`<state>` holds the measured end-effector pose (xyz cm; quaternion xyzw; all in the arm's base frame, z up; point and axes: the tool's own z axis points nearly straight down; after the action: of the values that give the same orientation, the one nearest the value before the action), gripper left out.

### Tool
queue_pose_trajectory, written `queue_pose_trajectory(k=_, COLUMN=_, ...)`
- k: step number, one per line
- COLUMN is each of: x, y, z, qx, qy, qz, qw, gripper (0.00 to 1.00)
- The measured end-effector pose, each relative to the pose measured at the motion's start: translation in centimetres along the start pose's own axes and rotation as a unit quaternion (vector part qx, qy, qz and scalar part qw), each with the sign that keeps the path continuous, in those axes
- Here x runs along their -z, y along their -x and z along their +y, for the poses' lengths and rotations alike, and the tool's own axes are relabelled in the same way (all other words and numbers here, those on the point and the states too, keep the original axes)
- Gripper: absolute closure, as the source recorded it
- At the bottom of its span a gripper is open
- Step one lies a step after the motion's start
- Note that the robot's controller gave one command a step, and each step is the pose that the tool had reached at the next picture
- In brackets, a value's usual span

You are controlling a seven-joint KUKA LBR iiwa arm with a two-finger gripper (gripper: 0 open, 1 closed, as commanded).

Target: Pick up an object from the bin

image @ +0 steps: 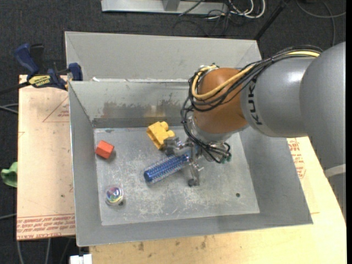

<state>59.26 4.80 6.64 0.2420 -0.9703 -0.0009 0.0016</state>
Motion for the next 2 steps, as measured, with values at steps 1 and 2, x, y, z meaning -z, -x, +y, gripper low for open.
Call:
queue_pose_trajectory(k=1, x=0.06, y=0.1, z=0.02, qx=-0.001, qy=-0.001, qz=-0.0024, qw=1.0, gripper=0.0)
queue_pose_trajectory(k=2, x=0.18, y=0.16, z=-0.04, qx=-0.001, qy=-0.002, qz=-0.0036, qw=1.0, gripper=1.0)
